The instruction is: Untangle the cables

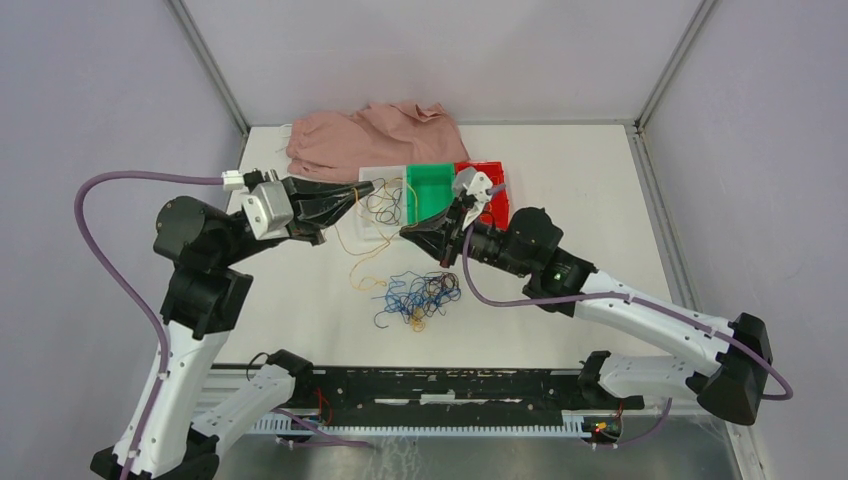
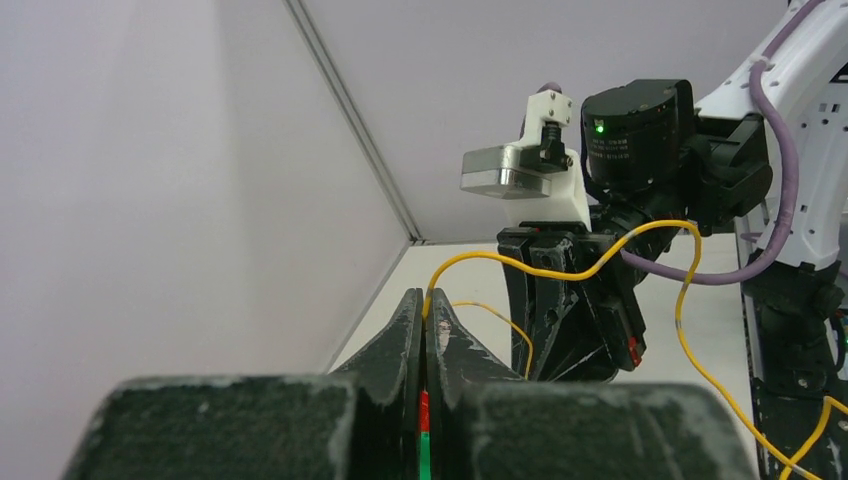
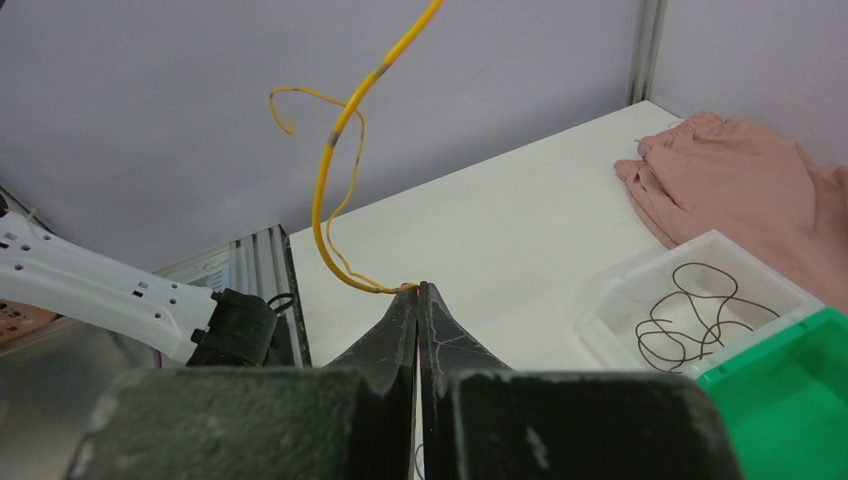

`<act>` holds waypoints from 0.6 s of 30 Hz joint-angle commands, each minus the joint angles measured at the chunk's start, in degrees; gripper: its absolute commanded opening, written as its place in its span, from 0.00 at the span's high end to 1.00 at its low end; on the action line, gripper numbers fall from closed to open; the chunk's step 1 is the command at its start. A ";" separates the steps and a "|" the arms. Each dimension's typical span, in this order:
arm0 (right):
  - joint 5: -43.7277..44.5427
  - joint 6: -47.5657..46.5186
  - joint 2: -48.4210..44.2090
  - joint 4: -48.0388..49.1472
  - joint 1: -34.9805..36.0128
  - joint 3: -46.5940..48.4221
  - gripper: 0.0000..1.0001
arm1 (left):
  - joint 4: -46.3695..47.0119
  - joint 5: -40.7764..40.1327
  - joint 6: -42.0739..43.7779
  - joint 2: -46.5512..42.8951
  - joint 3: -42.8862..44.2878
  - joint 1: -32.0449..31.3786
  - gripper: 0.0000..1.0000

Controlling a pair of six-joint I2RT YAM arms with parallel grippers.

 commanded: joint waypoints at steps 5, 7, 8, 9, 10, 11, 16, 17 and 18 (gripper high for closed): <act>0.37 7.80 -1.51 4.21 -3.32 1.11 1.00 | -10.39 -3.65 14.98 4.34 -1.68 -0.17 0.69; 2.69 7.93 -1.48 0.51 -4.50 2.16 1.00 | -16.38 -6.01 19.36 9.19 1.56 -0.82 0.59; 4.19 8.16 -1.59 -1.29 -5.28 2.39 1.00 | -19.47 -7.86 20.92 11.38 3.59 -1.37 0.54; 6.18 8.61 -1.73 -2.72 -6.24 2.45 1.00 | -22.35 -9.89 22.58 13.81 6.00 -2.05 0.51; 7.23 9.13 -1.78 -4.20 -7.98 2.53 1.00 | -25.00 -11.63 24.27 15.96 8.15 -2.83 0.48; 7.89 9.82 -1.95 -5.26 -9.47 2.42 1.00 | -27.60 -13.23 25.73 17.92 10.11 -3.80 0.43; 9.50 12.11 -2.82 -7.46 -17.71 1.27 1.00 | -39.88 -21.31 31.65 25.61 18.20 -9.25 0.00; 9.78 11.24 -2.59 -8.27 -18.99 1.64 1.00 | -41.59 -22.67 32.20 26.65 18.94 -10.07 0.01; 10.14 10.02 -2.36 -9.52 -20.19 2.21 1.00 | -42.86 -23.60 32.63 27.28 19.36 -10.66 0.01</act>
